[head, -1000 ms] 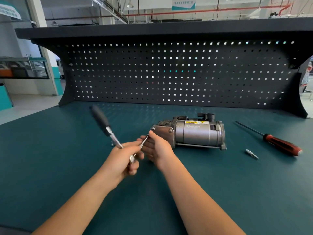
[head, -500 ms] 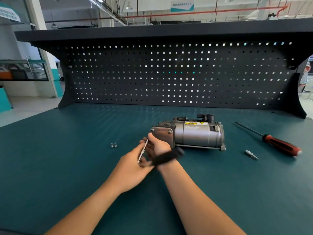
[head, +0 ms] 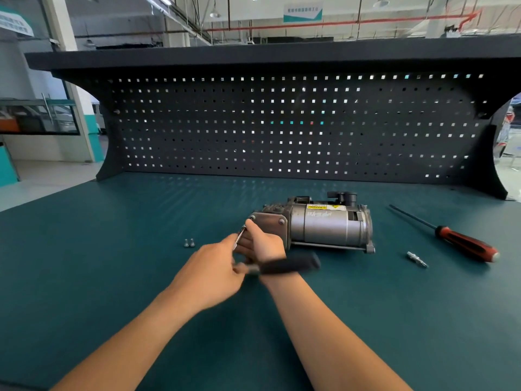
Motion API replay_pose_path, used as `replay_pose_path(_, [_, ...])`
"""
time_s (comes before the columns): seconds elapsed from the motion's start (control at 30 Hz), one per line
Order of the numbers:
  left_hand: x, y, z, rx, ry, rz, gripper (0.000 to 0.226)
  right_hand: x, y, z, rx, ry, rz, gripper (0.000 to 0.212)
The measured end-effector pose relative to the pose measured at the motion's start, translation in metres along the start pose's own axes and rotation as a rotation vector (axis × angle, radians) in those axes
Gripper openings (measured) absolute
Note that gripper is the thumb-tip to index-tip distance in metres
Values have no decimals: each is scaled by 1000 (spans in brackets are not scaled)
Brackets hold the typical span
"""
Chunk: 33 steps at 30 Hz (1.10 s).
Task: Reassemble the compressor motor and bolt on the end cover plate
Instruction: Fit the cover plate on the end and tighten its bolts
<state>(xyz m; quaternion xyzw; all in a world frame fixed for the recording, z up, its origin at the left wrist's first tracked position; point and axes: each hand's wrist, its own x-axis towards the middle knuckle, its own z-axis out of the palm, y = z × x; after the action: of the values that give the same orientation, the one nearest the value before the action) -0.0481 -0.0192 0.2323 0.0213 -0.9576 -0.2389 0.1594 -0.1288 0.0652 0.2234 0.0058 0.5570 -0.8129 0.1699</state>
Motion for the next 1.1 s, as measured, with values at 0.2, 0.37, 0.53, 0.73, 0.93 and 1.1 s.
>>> replay_pose_path(0.2, [2,1,4,77,60,65,64,3,-7,-1,-53,-41,22,24])
replay_pose_path(0.37, [-4,-1,1,-887,-88,-183,29,5,-2,-2,171,-109,67,27])
replay_pose_path(0.53, [4,-4,-18,-2017,-172,-617,37,10,2,-2,166,-164,85,29])
replay_pose_path(0.73, [1,2,-11,-1044,-52,-324,28,19,4,-6,4,-120,59,27])
replay_pose_path(0.93, [-7,0,12,73,64,57,59,18,3,-5,-15,-79,-18,25])
replay_pose_path(1.1, [-6,-8,7,-174,93,70,58,17,1,-1,64,-96,62,26])
